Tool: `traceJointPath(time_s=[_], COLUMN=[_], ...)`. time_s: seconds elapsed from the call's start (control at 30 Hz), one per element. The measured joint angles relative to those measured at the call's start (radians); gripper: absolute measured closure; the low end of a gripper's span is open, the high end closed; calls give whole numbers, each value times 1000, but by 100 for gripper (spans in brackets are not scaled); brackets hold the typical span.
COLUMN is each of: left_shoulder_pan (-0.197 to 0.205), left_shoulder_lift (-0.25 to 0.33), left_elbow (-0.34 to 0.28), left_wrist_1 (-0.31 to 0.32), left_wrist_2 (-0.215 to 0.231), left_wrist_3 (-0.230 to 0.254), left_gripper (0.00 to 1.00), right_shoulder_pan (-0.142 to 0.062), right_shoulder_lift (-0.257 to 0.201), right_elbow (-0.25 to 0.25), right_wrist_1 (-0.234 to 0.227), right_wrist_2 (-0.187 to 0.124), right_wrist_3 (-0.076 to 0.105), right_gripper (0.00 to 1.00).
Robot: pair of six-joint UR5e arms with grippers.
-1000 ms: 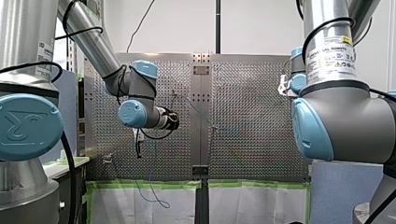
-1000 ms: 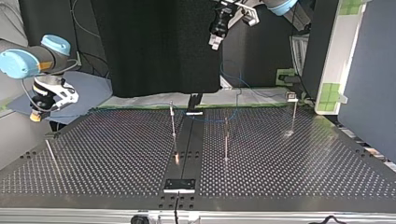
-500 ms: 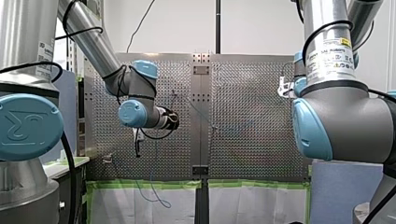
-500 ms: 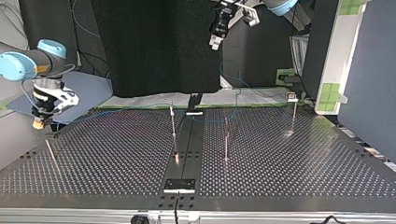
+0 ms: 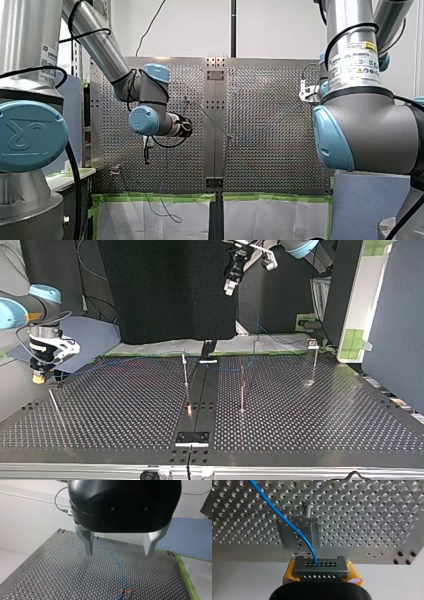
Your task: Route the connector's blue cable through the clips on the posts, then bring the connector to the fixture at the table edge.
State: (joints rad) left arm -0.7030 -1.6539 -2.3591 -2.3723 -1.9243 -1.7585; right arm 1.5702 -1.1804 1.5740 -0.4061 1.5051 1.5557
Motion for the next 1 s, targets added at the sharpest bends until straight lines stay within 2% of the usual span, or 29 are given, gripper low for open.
traceJointPath(time_s=[0.1,0.27,0.33,0.77,1.0], left_shoulder_pan=[1,0,1,0,0], left_shoulder_lift=[0,0,0,0,0], left_elbow=[2,3,3,3,3], left_wrist_1=[0,-1,-3,-4,-5], left_wrist_2=[0,0,0,0,0], left_wrist_3=[3,7,9,16,19], left_gripper=[0,0,0,0,0], right_shoulder_pan=[-11,-22,-24,-43,-60], right_shoulder_lift=[13,38,41,50,51], right_elbow=[-3,-10,-11,-34,-42], right_wrist_1=[10,31,31,29,33], right_wrist_2=[-25,-66,-79,-192,-212], right_wrist_3=[-7,-34,-38,-28,-21], right_gripper=[100,100,100,100,100])
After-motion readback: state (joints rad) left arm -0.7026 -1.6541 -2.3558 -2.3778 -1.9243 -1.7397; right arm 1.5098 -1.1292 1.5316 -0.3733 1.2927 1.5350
